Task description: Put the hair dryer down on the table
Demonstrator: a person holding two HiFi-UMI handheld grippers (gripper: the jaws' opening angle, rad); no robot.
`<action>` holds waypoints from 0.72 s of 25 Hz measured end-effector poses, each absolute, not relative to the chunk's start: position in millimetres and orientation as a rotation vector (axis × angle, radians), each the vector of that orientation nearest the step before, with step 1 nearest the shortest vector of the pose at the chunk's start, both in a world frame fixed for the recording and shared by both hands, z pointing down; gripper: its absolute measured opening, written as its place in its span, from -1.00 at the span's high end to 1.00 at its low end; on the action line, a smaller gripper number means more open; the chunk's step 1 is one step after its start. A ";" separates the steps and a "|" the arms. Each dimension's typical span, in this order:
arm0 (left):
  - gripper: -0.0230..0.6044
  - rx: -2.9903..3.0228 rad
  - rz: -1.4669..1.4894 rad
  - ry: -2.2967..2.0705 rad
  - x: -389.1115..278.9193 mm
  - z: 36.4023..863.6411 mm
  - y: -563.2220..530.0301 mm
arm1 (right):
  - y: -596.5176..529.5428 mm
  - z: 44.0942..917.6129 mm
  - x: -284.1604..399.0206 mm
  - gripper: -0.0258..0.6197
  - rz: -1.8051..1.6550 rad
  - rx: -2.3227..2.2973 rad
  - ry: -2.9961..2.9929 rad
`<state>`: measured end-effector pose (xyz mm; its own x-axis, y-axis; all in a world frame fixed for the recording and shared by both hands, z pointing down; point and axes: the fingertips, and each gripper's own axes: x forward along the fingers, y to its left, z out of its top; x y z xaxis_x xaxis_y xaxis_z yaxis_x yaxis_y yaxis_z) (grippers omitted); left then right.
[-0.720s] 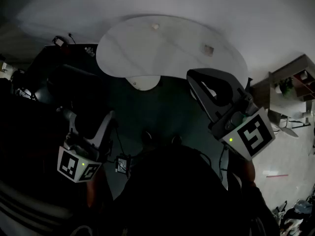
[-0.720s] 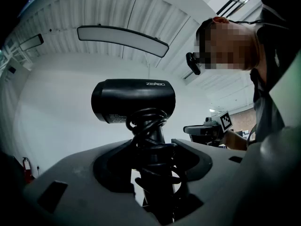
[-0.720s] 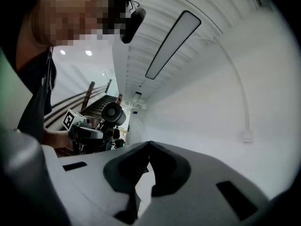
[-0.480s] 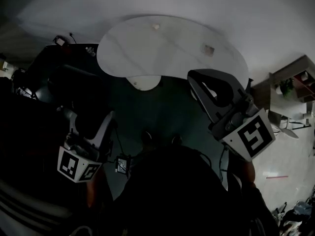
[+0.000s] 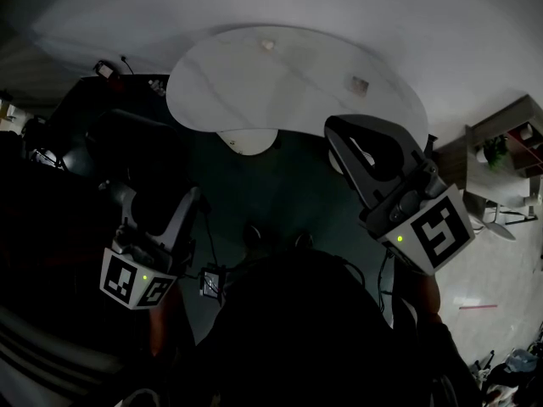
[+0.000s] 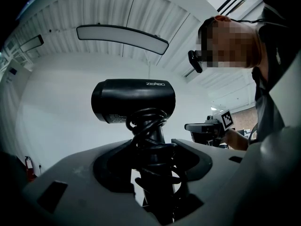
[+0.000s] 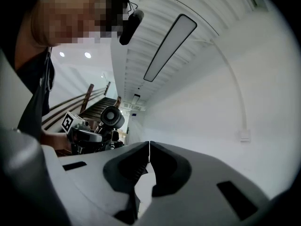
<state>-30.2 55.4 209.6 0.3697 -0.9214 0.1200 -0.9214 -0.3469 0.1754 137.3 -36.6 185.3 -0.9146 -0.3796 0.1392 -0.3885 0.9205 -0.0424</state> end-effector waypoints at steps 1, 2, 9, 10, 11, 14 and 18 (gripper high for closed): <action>0.17 2.413 0.004 -1.656 -28.8 210.7 54.7 | -37.6 186.6 139.3 0.89 0.107 0.593 -2.950; 0.17 2.410 0.007 -1.659 -27.4 212.0 53.9 | -38.7 188.2 141.1 0.89 0.109 0.593 -2.948; 0.17 2.413 0.085 -1.694 -26.4 224.8 43.4 | -47.1 201.5 138.4 0.89 0.112 0.583 -2.947; 0.17 2.416 0.100 -1.698 -29.1 226.7 40.9 | -49.0 203.4 134.6 0.89 0.112 0.588 -2.946; 0.17 2.420 0.111 -1.698 -32.3 228.2 38.4 | -50.7 204.9 130.1 0.89 0.114 0.594 -2.944; 0.17 2.430 0.125 -1.678 -44.6 231.9 30.1 | -56.9 207.7 114.9 0.89 0.120 0.618 -2.930; 0.17 2.438 0.105 -1.638 -66.5 236.3 18.5 | -64.1 209.4 96.0 0.89 0.134 0.668 -2.898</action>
<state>-66.5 18.5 236.3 0.3825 -0.9080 0.1708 -0.9224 -0.3647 0.1271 96.0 -64.1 209.4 -0.8864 -0.4265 0.1800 -0.4412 0.8960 -0.0502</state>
